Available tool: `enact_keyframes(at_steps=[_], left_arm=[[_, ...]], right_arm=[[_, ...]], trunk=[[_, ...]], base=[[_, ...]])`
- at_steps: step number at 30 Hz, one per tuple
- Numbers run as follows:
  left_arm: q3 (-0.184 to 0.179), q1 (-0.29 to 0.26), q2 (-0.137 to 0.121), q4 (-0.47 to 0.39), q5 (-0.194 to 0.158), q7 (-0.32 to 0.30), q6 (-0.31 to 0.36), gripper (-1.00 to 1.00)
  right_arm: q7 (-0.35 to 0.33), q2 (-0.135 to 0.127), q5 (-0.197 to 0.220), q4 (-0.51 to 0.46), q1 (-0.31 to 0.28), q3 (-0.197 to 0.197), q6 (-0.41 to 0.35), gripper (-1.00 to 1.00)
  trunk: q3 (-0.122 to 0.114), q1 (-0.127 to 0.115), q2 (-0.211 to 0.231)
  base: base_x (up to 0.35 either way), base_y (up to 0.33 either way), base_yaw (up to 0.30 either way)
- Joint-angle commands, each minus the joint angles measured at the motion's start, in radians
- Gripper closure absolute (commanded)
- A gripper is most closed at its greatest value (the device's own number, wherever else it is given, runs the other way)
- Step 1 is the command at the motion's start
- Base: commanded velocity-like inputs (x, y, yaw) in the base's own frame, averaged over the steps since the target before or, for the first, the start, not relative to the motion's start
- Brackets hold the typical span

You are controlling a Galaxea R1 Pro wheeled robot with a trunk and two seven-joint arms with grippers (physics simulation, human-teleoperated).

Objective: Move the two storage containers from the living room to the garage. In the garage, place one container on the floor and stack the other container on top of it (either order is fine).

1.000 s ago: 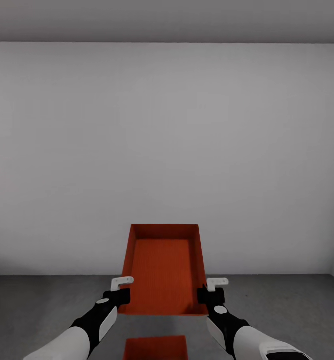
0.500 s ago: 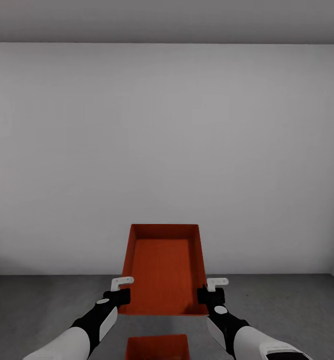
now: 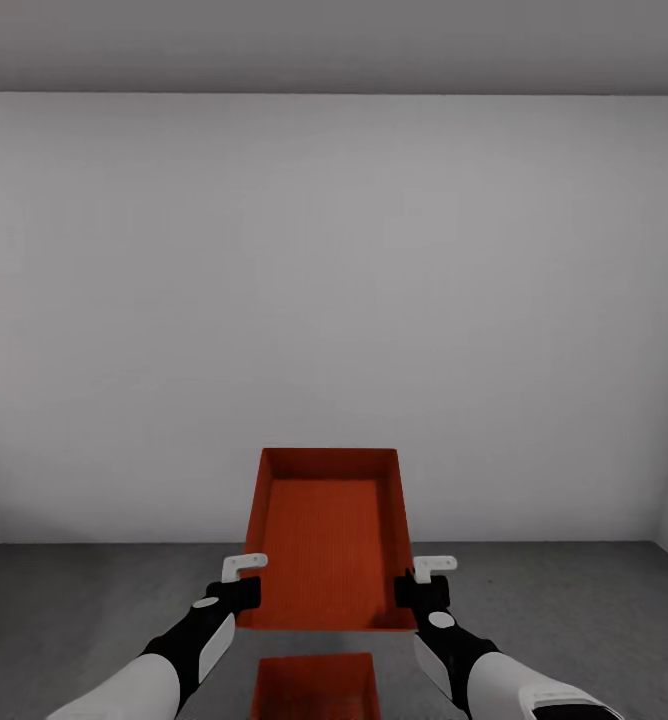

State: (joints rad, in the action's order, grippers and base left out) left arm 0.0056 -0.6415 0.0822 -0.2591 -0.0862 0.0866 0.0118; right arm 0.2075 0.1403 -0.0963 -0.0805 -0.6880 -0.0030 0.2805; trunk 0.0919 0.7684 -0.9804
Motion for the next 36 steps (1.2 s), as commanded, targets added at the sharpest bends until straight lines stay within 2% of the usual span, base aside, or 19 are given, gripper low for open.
enact_keyframes(at_steps=[1, 36], left_arm=[[0.010, -0.001, -0.021, -0.005, -0.006, 0.007, -0.022, 1.00], [0.010, -0.001, -0.021, -0.004, -0.005, 0.007, -0.022, 1.00]], right_arm=[[0.004, -0.002, -0.003, 0.004, -0.001, -0.026, 0.000, 1.00], [0.004, -0.004, -0.002, 0.004, -0.001, -0.026, -0.001, 1.00]], trunk=[[0.002, 0.000, -0.001], [0.050, 0.000, -0.001]], base=[[-0.006, 0.000, 0.000], [0.000, 0.000, 0.073]])
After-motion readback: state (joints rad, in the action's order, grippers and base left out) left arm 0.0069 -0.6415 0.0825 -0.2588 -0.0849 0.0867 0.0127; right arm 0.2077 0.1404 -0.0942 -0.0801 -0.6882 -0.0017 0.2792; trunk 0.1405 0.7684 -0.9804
